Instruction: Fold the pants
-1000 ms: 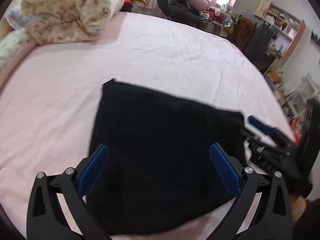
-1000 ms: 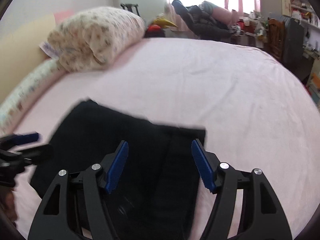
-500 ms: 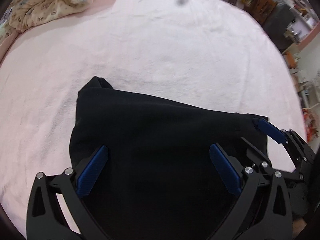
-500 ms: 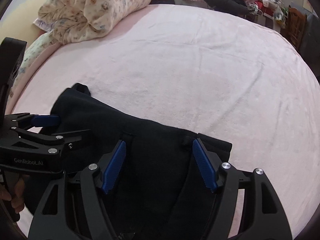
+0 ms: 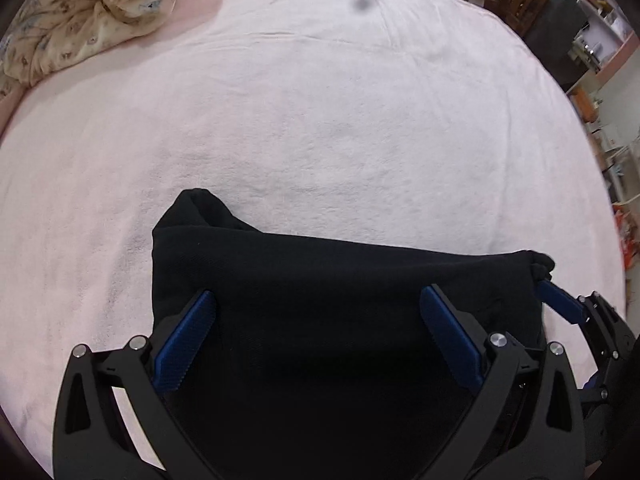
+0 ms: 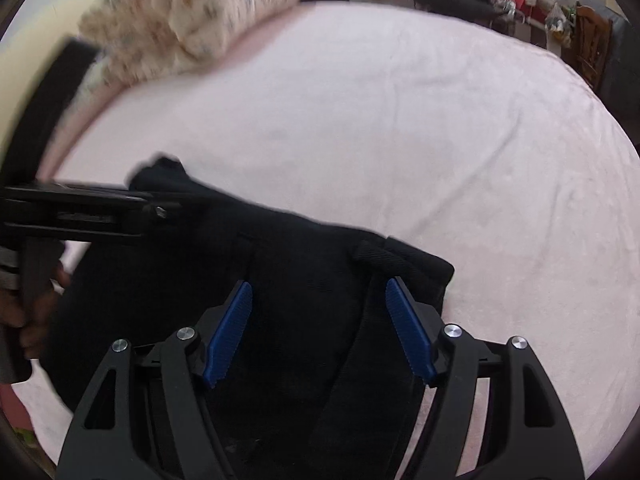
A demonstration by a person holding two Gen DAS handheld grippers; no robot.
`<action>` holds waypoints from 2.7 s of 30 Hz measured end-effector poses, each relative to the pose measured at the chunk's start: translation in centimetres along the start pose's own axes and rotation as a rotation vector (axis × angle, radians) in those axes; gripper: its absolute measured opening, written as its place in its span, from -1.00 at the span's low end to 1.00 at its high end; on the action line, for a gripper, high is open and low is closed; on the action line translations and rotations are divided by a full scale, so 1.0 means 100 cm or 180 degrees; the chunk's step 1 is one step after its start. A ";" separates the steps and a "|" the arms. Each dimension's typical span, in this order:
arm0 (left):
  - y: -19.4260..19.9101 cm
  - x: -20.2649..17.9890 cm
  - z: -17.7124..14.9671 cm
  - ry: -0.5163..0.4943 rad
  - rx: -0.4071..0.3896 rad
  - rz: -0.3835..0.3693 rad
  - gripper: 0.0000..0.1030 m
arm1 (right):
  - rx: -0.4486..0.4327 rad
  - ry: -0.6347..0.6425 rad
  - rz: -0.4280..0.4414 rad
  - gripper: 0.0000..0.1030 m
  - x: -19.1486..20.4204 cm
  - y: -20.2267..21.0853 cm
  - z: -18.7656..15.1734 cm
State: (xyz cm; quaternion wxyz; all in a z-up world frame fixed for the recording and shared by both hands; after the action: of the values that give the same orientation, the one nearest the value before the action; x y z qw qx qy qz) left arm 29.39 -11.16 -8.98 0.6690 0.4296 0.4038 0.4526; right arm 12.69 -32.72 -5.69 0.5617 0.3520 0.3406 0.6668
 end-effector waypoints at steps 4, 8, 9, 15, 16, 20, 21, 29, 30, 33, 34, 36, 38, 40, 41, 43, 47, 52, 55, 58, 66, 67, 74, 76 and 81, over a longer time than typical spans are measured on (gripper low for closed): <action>0.017 0.001 0.001 0.0036 -0.0029 0.0011 0.96 | -0.0078 -0.0073 0.0025 0.45 -0.002 0.019 0.002; 0.077 0.002 -0.034 -0.0122 -0.0395 -0.0024 0.97 | -0.0335 -0.0240 0.0119 0.45 -0.003 0.071 -0.020; 0.090 0.002 -0.051 -0.0163 -0.0436 0.0000 0.97 | -0.0317 -0.0227 0.0108 0.45 0.000 0.076 -0.026; 0.112 -0.013 -0.127 -0.0362 -0.0459 0.0070 0.97 | -0.0244 0.0002 -0.0092 0.45 0.039 0.094 -0.065; 0.109 -0.013 -0.130 -0.0344 -0.0409 0.0062 0.97 | -0.0244 -0.0010 -0.0120 0.45 0.043 0.093 -0.067; 0.093 -0.003 -0.150 -0.0159 -0.0228 0.0118 0.97 | -0.0172 0.0050 -0.0283 0.45 0.052 0.083 -0.077; 0.087 0.000 -0.155 -0.0119 -0.0157 0.0119 0.96 | -0.0055 0.0112 -0.0326 0.45 0.055 0.073 -0.083; 0.059 -0.009 -0.178 -0.0427 -0.0093 0.0390 0.97 | -0.0025 0.0541 -0.0604 0.52 0.070 0.050 -0.101; 0.062 -0.009 -0.179 -0.0438 -0.0112 0.0377 0.97 | -0.0048 0.0519 -0.0558 0.52 0.068 0.055 -0.098; 0.089 -0.010 -0.182 -0.0378 -0.0336 0.0154 0.97 | -0.0259 0.0324 -0.0550 0.52 0.056 0.081 -0.090; 0.097 -0.012 -0.182 -0.0384 -0.0433 0.0107 0.97 | -0.0354 0.0242 -0.0588 0.52 0.050 0.092 -0.089; 0.109 -0.016 -0.186 -0.0427 -0.0600 0.0088 0.97 | -0.0431 0.0124 -0.0655 0.52 0.040 0.104 -0.091; 0.111 -0.015 -0.190 -0.0416 -0.0663 0.0137 0.97 | -0.0445 0.0118 -0.0692 0.53 0.037 0.108 -0.091; 0.109 -0.011 -0.193 -0.0323 -0.0626 0.0106 0.97 | -0.0425 0.0191 -0.0667 0.52 0.042 0.105 -0.090; 0.107 -0.007 -0.194 -0.0229 -0.0614 0.0082 0.97 | -0.0427 0.0219 -0.0654 0.53 0.045 0.104 -0.091; 0.105 0.001 -0.191 -0.0125 -0.0597 0.0072 0.97 | -0.0426 0.0248 -0.0630 0.53 0.051 0.102 -0.092; 0.091 0.015 -0.186 0.0031 -0.0439 0.0101 0.97 | -0.0360 0.0219 -0.0668 0.53 0.059 0.092 -0.103; 0.074 0.010 -0.187 -0.0153 -0.0334 0.0293 0.97 | -0.0125 0.0327 -0.0790 0.54 0.061 0.071 -0.111; 0.068 0.008 -0.190 -0.0195 -0.0327 0.0339 0.97 | -0.0100 0.0446 -0.0866 0.60 0.065 0.064 -0.115; 0.073 0.003 -0.193 -0.0313 -0.0387 0.0420 0.97 | -0.0083 0.0398 -0.0809 0.63 0.060 0.066 -0.112; 0.100 -0.015 -0.194 -0.0414 -0.0683 0.0290 0.97 | -0.0492 0.0292 -0.0638 0.63 0.049 0.112 -0.100; 0.097 -0.014 -0.193 -0.0395 -0.0655 0.0315 0.97 | -0.0482 0.0322 -0.0622 0.63 0.049 0.111 -0.100; 0.078 -0.003 -0.200 -0.0375 -0.0466 0.0381 0.97 | -0.0410 0.0370 -0.0481 0.63 0.052 0.097 -0.101; 0.074 -0.006 -0.201 -0.0435 -0.0442 0.0435 0.97 | -0.0355 0.0351 -0.0458 0.63 0.052 0.091 -0.102; 0.070 -0.002 -0.204 -0.0396 -0.0442 0.0379 0.97 | -0.0133 0.0398 -0.0452 0.63 0.052 0.073 -0.109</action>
State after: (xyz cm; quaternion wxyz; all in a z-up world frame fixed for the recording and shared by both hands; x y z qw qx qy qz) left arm 8.60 -5.54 -8.57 0.6928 0.4328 0.3029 0.4909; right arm -0.93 -29.19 -4.68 0.5924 0.2729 0.3851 0.6529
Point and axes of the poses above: each gripper's, at about its wrist camera, not at the fingertips, and y roughly against the way its jaws point, x to its left, z to its top, the point moved 1 cm from there along -y, roughly the way its jaws point, and after that the axes turned 2 degrees about y, right-handed, at the moved point
